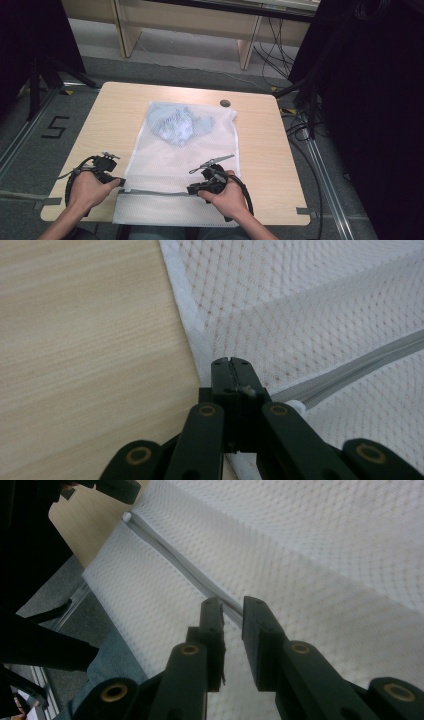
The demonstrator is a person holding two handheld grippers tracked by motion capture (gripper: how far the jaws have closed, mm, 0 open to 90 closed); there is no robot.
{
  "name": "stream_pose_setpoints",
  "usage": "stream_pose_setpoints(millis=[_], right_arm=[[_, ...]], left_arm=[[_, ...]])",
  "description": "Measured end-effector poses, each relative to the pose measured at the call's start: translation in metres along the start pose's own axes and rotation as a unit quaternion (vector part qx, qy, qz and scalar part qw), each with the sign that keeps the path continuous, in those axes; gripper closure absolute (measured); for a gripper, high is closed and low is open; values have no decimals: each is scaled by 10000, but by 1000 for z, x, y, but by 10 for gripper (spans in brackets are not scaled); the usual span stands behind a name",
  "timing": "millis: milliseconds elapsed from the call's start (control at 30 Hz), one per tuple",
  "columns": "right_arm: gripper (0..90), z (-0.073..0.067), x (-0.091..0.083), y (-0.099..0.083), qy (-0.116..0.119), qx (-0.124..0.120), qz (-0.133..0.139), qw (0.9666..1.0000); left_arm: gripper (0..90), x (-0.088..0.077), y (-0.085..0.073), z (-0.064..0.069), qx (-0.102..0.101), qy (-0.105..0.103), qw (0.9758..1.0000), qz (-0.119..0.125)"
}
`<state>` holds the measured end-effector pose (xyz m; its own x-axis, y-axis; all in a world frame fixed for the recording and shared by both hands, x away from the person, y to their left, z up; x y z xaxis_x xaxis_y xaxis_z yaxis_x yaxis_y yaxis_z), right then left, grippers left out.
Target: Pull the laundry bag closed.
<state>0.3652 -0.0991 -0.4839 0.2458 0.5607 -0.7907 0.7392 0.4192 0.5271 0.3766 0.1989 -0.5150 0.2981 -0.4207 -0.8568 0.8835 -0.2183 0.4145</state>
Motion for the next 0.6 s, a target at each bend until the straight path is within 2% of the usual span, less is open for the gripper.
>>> stream_pose_setpoints(millis=[67, 133, 167, 233, 367, 467, 500, 567, 600], right_arm=[[790, -5, 3, 2, -51, 127, -161, 9998], [787, -9, 9, 6, -2, 15, -117, 9999], [786, -10, 12, 8, 43, -129, -48, 9999], [788, -18, 17, 10, 63, -27, -163, 9998], [782, -26, 29, 15, 160, -190, -165, 9996], [778, -31, 36, 19, 209, -221, -171, 9994], [776, -34, 37, 19, 200, -61, -285, 9994], [774, -34, 41, 22, 219, -205, -168, 9994], [775, -35, 42, 23, 219, -165, -214, 9994]], left_arm=[[897, 0, -1, -1, -21, -14, 10000, -51], [897, 0, -1, -1, -35, 53, 9999, -80], [896, 0, -1, -1, -51, 56, 9999, -90], [896, 1, -2, -2, -62, 56, 9999, -129], [895, 1, -4, -3, -64, 70, 9996, -263], [895, 1, -4, -3, -56, 69, 9995, -317], [895, 1, -5, -3, -35, 71, 9994, -342], [895, 2, -5, -5, -12, 62, 9992, -396], [895, 2, -5, -5, -15, 60, 9992, -391]])
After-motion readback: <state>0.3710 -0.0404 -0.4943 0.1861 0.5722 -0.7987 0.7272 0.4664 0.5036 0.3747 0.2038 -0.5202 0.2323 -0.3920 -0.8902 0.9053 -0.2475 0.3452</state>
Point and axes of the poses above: each handheld gripper's, and its own axes: x roughly forward along the jaws, y roughly out of its top, z roughly to its right, the point moved 4 cm from there along x, roughly forward along the jaws, and after that the axes turned 6 degrees about -y, right-handed, at the moved point
